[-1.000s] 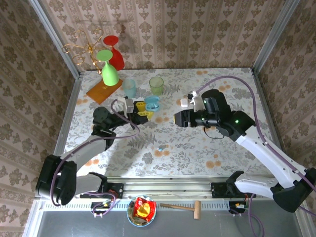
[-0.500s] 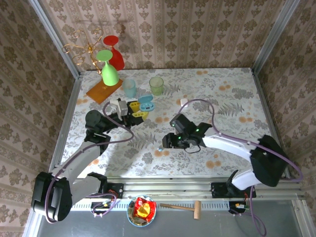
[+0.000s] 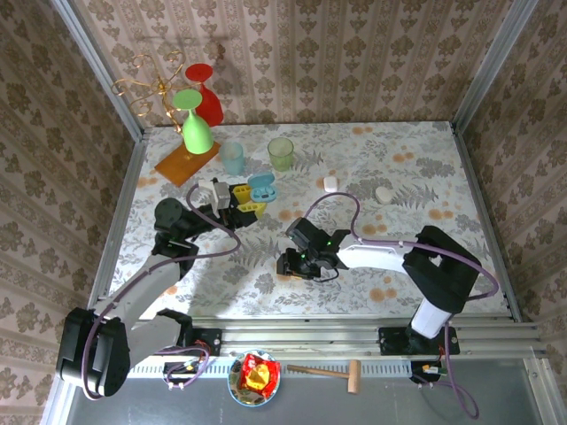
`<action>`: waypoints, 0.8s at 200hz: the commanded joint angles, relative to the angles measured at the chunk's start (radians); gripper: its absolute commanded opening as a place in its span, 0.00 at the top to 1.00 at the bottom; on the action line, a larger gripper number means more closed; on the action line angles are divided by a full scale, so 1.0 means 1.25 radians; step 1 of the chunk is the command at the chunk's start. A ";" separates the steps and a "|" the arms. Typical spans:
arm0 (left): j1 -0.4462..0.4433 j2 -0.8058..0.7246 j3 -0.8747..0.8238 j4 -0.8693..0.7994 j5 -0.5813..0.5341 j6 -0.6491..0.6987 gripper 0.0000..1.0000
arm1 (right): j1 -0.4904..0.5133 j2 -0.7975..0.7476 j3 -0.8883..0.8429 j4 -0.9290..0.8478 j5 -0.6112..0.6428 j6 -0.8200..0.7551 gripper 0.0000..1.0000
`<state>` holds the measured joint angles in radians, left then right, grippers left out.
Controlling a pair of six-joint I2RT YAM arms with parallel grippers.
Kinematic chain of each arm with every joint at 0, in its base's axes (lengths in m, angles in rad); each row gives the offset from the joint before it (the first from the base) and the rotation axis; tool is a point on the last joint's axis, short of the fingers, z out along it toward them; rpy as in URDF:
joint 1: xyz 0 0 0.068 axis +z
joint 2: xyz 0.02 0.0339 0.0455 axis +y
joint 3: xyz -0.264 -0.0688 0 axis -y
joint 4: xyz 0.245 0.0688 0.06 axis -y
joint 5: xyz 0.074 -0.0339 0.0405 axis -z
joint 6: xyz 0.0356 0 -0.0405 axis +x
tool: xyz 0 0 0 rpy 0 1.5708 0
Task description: Insert the wireless bluetooth earbuds into the charging case
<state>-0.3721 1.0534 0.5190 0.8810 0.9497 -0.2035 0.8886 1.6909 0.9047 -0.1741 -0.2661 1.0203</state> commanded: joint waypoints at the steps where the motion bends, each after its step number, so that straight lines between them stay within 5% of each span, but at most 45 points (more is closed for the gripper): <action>1: 0.006 -0.013 0.011 0.014 0.022 0.012 0.74 | 0.005 0.023 0.011 0.010 0.014 0.027 0.60; 160: 0.006 -0.013 0.001 0.015 0.017 0.014 0.74 | -0.025 0.046 0.094 -0.102 0.136 -0.051 0.64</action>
<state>-0.3714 1.0534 0.5190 0.8810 0.9501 -0.2039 0.8600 1.7863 1.0317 -0.2653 -0.1650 0.9649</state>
